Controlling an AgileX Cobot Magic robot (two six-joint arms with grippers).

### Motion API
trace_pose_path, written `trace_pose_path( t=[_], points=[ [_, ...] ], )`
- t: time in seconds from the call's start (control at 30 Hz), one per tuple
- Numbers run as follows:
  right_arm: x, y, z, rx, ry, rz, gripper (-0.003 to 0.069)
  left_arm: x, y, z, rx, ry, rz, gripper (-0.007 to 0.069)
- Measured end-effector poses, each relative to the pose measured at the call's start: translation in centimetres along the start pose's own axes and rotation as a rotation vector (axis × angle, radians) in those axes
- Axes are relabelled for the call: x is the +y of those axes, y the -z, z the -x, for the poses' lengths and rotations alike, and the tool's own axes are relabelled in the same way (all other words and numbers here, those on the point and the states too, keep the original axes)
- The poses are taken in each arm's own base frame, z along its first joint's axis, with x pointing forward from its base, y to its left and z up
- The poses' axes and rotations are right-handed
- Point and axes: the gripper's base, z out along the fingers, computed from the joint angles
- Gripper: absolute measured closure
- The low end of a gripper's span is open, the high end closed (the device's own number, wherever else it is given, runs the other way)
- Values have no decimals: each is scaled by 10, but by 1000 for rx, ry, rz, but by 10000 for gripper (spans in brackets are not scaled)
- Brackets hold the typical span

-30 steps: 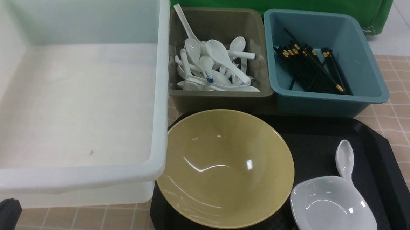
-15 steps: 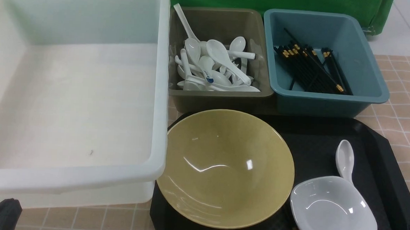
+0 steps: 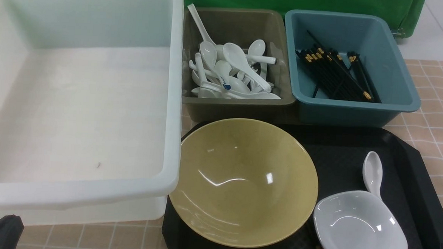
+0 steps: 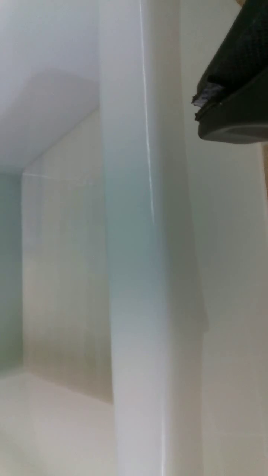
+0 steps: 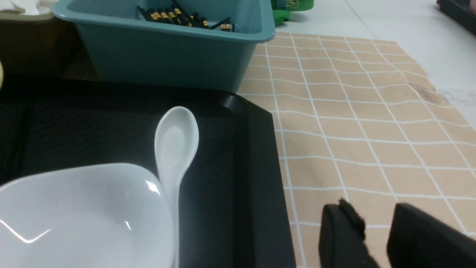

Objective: On brown table put chopsticks spoon bowls plates into blue grey white boxes.
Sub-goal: 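Grasp the large bowl on the tray by its rim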

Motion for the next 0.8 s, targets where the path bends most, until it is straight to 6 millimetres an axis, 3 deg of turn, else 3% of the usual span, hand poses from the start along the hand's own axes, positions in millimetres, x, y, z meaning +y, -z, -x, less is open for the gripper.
trace_pose_path(
  t=[0.23,0.57,0.8],
  points=[
    [0,0,0,0,0,0,422,1,0,2,-31,-58,11,620],
    [-2,0,2,-22,97,-24,422,2,12,45,-528,-36,35,620],
    [-1,4,27,-310,131,-29,422,3,34,71,-904,52,15,620]
  ],
)
